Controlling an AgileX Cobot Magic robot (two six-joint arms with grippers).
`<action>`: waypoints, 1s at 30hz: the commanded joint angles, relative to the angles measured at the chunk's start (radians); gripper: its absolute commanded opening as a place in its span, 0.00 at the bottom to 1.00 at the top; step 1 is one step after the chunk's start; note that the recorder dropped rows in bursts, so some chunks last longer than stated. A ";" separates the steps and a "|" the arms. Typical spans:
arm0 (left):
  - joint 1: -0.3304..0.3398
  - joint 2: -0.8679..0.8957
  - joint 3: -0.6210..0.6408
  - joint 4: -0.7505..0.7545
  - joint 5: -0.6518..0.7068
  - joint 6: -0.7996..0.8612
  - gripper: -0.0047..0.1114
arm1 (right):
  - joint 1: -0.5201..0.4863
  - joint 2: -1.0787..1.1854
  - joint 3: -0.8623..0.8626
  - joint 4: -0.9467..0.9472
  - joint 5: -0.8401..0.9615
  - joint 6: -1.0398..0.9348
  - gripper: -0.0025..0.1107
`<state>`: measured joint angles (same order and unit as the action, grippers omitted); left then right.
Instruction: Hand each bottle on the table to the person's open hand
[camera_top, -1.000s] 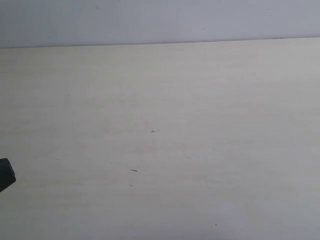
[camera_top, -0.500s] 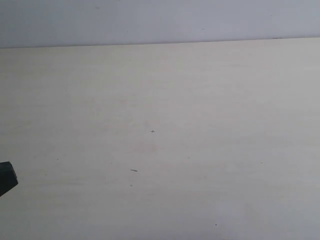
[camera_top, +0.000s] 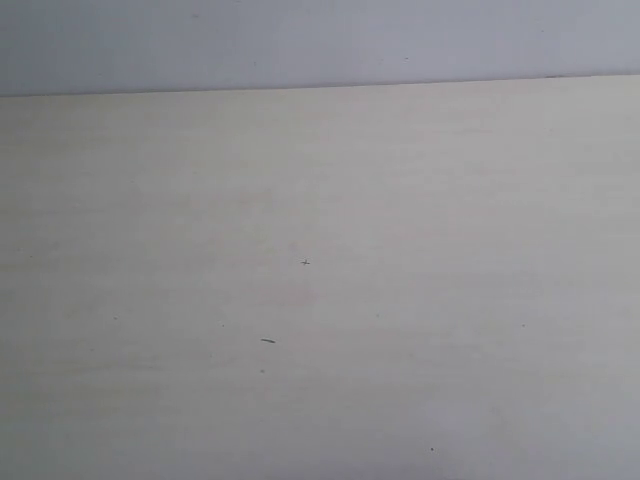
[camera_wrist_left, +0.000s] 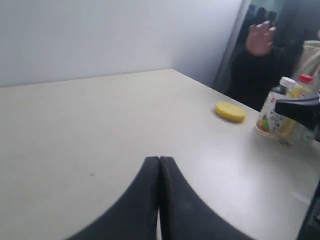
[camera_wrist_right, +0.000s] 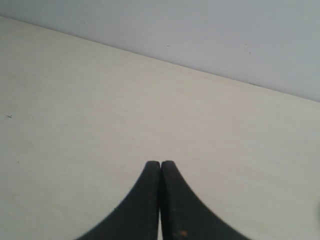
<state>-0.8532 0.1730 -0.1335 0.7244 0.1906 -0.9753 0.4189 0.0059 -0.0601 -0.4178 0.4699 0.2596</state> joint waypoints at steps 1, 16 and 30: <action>0.155 -0.065 0.005 0.033 0.001 0.002 0.04 | -0.006 -0.006 0.005 -0.005 -0.002 0.002 0.02; 0.449 -0.132 0.005 -0.028 -0.026 -0.005 0.04 | -0.006 -0.006 0.005 -0.003 -0.002 0.002 0.02; 0.955 -0.149 0.125 -0.603 -0.157 0.599 0.04 | -0.006 -0.006 0.005 -0.005 -0.002 0.002 0.02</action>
<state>0.0140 0.0317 -0.0467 0.1998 0.0967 -0.4636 0.4189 0.0059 -0.0601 -0.4178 0.4699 0.2596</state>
